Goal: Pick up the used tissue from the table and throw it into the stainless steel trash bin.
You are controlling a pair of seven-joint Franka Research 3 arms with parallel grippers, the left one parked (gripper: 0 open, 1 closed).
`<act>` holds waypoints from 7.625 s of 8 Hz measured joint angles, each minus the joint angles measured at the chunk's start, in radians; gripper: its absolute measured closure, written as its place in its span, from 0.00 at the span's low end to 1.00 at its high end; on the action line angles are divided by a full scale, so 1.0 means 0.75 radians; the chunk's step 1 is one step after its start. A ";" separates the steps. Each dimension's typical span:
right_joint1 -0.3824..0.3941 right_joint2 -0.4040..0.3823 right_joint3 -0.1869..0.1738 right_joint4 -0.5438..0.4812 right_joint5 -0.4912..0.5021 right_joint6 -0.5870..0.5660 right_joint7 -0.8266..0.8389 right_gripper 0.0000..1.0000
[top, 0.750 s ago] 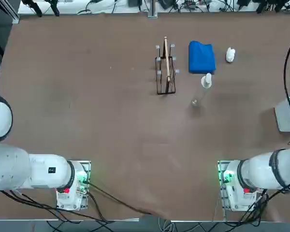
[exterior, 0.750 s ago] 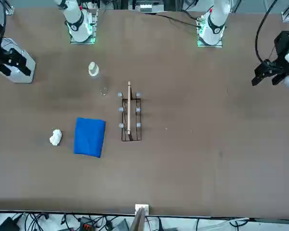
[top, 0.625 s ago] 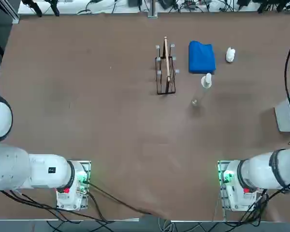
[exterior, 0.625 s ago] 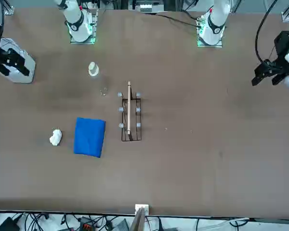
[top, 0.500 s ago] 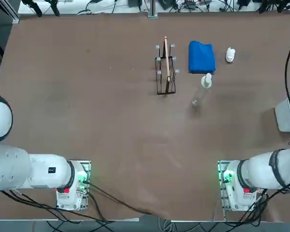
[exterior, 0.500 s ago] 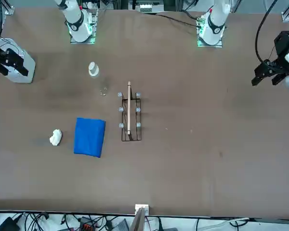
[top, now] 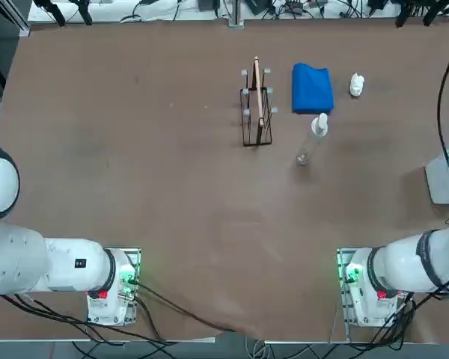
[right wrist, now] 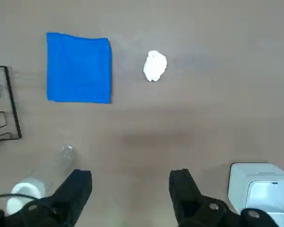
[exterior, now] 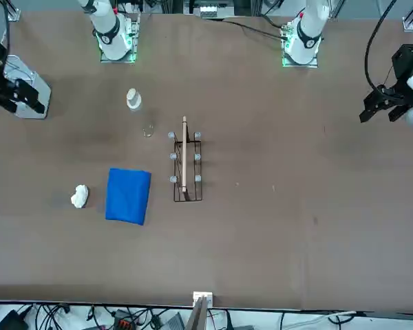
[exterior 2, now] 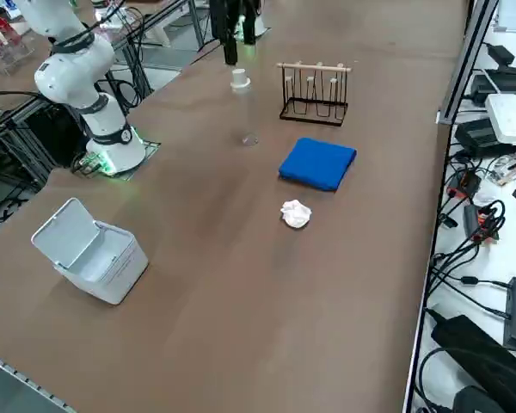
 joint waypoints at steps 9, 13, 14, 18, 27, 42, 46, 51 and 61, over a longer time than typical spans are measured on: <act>-0.049 0.383 -0.001 -0.357 -0.073 0.824 -0.109 0.00; -0.080 0.575 -0.002 -0.374 -0.074 1.117 -0.143 0.00; -0.082 0.626 -0.002 -0.373 -0.074 1.196 -0.149 0.00; -0.081 0.704 -0.001 -0.369 -0.073 1.287 -0.148 0.00; -0.080 0.711 0.000 -0.370 -0.073 1.308 -0.157 0.62; -0.927 0.083 -0.021 -0.573 -0.163 0.539 -1.160 0.89; -1.080 0.053 -0.021 -0.752 -0.171 0.655 -1.254 0.89; -1.087 0.086 -0.012 -0.780 -0.183 0.686 -1.256 0.23; -0.514 0.015 0.160 -0.158 0.009 0.306 -0.802 0.00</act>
